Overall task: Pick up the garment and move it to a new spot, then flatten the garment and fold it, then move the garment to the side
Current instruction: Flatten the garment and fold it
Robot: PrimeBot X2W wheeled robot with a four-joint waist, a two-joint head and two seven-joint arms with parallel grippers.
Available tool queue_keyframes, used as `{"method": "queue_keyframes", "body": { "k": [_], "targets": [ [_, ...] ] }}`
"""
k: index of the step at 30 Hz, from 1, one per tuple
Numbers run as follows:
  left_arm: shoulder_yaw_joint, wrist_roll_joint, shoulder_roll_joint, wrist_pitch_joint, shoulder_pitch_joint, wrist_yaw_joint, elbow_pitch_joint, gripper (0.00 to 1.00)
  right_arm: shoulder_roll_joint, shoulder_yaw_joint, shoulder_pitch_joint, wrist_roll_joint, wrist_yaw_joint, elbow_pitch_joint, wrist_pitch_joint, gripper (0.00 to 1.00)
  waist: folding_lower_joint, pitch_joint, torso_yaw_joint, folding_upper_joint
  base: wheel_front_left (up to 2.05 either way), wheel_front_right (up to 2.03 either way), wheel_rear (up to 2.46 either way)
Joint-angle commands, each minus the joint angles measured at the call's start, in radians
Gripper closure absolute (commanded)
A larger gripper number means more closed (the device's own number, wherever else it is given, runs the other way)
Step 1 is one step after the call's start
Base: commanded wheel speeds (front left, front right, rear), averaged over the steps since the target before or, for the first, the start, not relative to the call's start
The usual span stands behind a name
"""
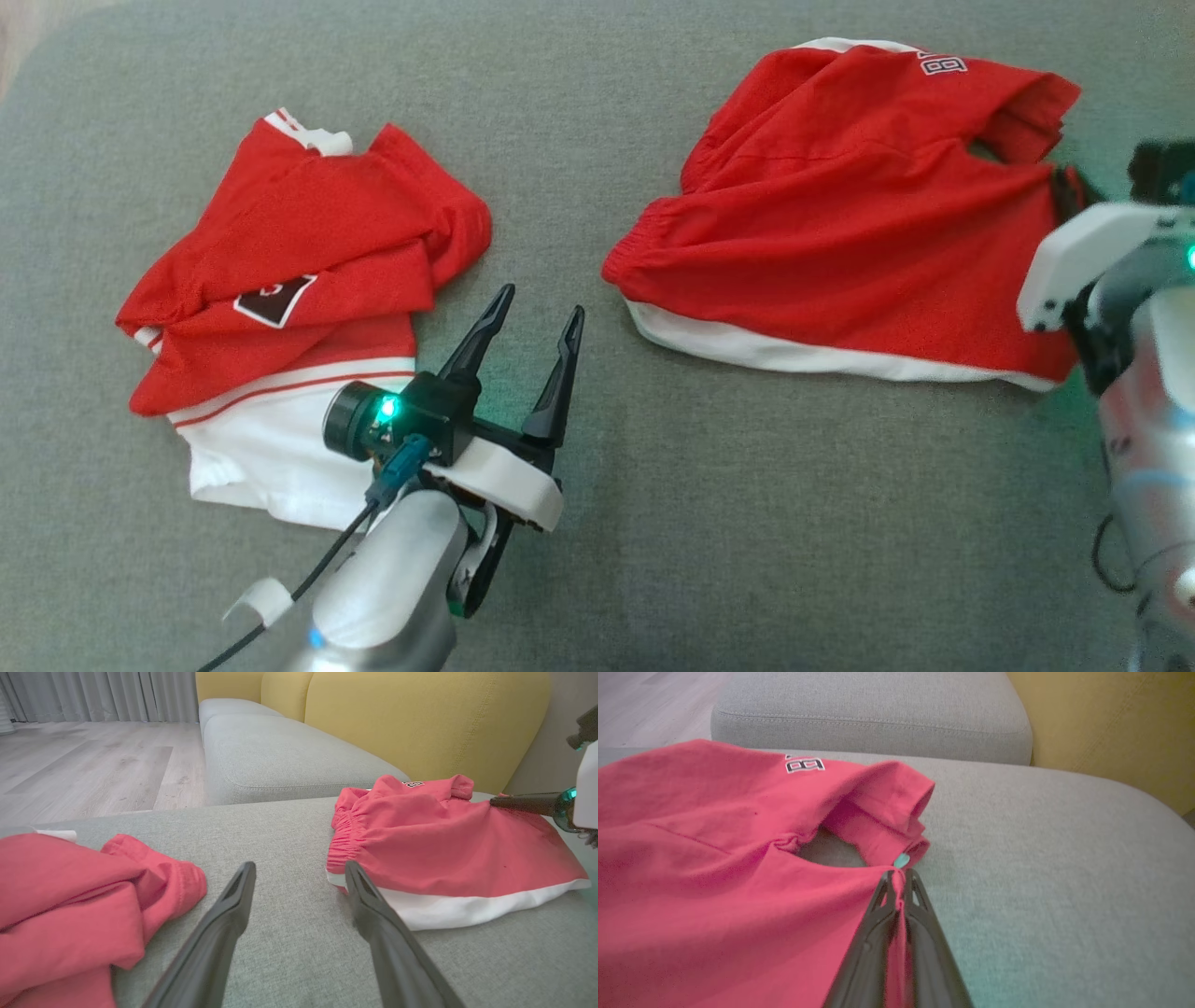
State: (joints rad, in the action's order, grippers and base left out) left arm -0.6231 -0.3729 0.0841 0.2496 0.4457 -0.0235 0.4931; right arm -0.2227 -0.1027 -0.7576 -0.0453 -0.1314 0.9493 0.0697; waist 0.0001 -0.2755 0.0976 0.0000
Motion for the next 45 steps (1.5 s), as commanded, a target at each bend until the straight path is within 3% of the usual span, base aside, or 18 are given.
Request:
{"method": "queue_keyframes", "body": {
  "k": [1, 9, 10, 11, 19, 27, 35, 45],
  "targets": [
    [0.021, -0.003, 0.005, 0.012, 0.034, -0.001, -0.033, 0.00, -0.012, 0.028, -0.043, 0.005, 0.001, -0.024, -0.004, 1.00, -0.0001, -0.006, 0.005, 0.0000, 0.00, 0.00, 0.00],
    [0.013, -0.002, -0.008, 0.012, 0.055, 0.004, -0.037, 0.00, -0.077, 0.150, -0.135, 0.022, 0.001, 0.032, -0.013, 1.00, -0.0001, -0.045, 0.042, 0.0000, 0.00, 0.00, 0.00],
    [0.012, -0.002, -0.009, 0.012, 0.057, 0.004, -0.037, 0.00, -0.083, 0.165, -0.146, 0.031, 0.001, 0.042, -0.019, 0.63, -0.0001, -0.048, 0.046, 0.0000, 0.00, 0.00, 0.00],
    [0.012, -0.001, -0.011, 0.012, 0.058, 0.005, -0.037, 0.00, -0.090, 0.180, -0.156, 0.041, 0.001, 0.054, -0.024, 0.00, -0.0001, -0.051, 0.050, 0.0000, 0.00, 0.00, 0.00],
    [0.024, -0.003, -0.017, 0.012, 0.059, 0.003, -0.036, 0.00, -0.125, 0.242, -0.191, 0.137, 0.001, 0.097, -0.086, 0.00, -0.0001, -0.037, 0.048, 0.0000, 0.00, 0.00, 0.00],
    [0.061, -0.002, -0.005, 0.012, 0.026, 0.002, -0.037, 0.00, -0.127, 0.272, -0.106, 0.265, 0.001, 0.038, -0.206, 0.00, -0.0001, 0.038, -0.016, 0.0000, 0.00, 0.00, 0.00],
    [0.094, -0.011, 0.007, 0.012, -0.027, -0.002, -0.045, 0.00, -0.080, 0.252, 0.104, 0.385, 0.001, -0.153, -0.300, 0.00, -0.0001, 0.133, -0.084, 0.0000, 0.00, 0.00, 0.00],
    [0.158, -0.023, 0.023, 0.012, -0.136, -0.025, -0.106, 0.00, 0.084, 0.131, 0.467, 0.263, 0.001, -0.463, -0.326, 0.00, -0.0001, 0.177, -0.136, 0.0000, 0.00, 0.00, 0.00]
  ]
}}
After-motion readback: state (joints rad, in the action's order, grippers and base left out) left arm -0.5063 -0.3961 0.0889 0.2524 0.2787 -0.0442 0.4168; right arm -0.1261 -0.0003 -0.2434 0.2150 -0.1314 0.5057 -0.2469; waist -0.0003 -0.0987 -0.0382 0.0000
